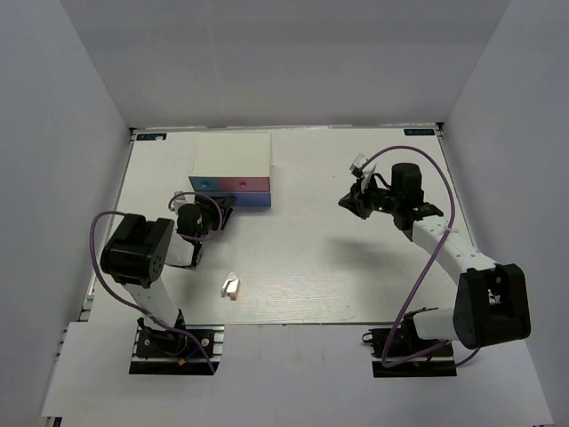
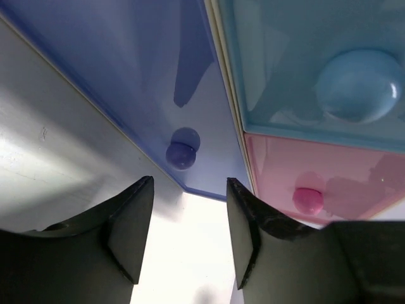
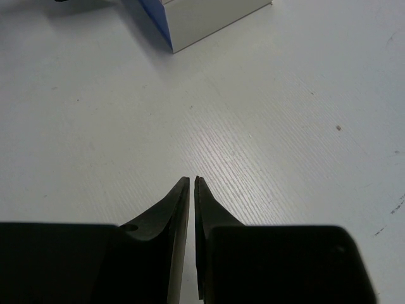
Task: Sort the stationery into containers
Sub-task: Open the drawer in the storage box.
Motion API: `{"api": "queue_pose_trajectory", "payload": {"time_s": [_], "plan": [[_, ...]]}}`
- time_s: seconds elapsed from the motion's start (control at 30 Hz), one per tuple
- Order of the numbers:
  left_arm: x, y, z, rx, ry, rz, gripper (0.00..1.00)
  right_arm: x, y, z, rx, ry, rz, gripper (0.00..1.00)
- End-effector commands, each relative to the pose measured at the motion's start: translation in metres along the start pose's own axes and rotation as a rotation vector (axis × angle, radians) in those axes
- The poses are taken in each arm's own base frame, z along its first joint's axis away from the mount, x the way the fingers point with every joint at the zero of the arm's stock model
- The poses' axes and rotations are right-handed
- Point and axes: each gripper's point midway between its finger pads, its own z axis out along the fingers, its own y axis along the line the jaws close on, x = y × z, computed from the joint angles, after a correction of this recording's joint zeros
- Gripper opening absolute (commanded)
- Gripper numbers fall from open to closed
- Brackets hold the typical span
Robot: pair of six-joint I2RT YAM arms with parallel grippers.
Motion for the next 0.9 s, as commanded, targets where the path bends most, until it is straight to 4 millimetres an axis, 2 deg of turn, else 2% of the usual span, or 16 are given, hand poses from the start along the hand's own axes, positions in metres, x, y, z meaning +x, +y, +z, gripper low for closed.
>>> {"api": "queue_pose_trajectory", "payload": {"time_s": [0.0,0.2,0.43,0.47,0.53,0.57,0.63,0.67,0.73,0.87], "plan": [[-0.008,0.000,0.007,-0.009,-0.033,0.000,0.57,-0.009,-0.003,-0.001,-0.003,-0.014,-0.015,0.14],[-0.007,0.002,0.012,0.002,-0.026,0.000,0.50,-0.008,-0.004,0.000,-0.005,-0.010,-0.014,0.14],[-0.005,0.006,0.018,0.019,-0.021,0.002,0.49,-0.008,-0.006,-0.001,-0.003,-0.004,-0.014,0.14],[-0.006,0.000,0.020,0.038,-0.025,0.003,0.49,-0.007,-0.006,0.000,-0.002,-0.001,-0.012,0.14],[-0.005,0.006,0.021,0.027,-0.022,0.002,0.49,-0.008,-0.005,0.000,-0.007,-0.002,-0.014,0.14],[-0.005,-0.003,0.023,0.057,-0.019,0.005,0.49,-0.006,-0.005,0.000,-0.008,0.001,-0.009,0.14],[-0.004,0.003,0.025,0.050,-0.017,-0.005,0.49,-0.006,-0.005,0.000,-0.007,0.002,-0.010,0.14],[-0.006,-0.003,0.026,0.071,-0.021,-0.003,0.49,-0.006,-0.005,0.000,-0.008,0.001,-0.009,0.14],[-0.005,0.001,0.027,0.060,-0.019,-0.004,0.49,-0.006,-0.005,0.000,-0.005,0.002,-0.008,0.14],[-0.005,-0.001,0.030,0.069,-0.021,-0.003,0.45,-0.006,-0.006,0.000,-0.006,0.004,-0.007,0.14]]}}
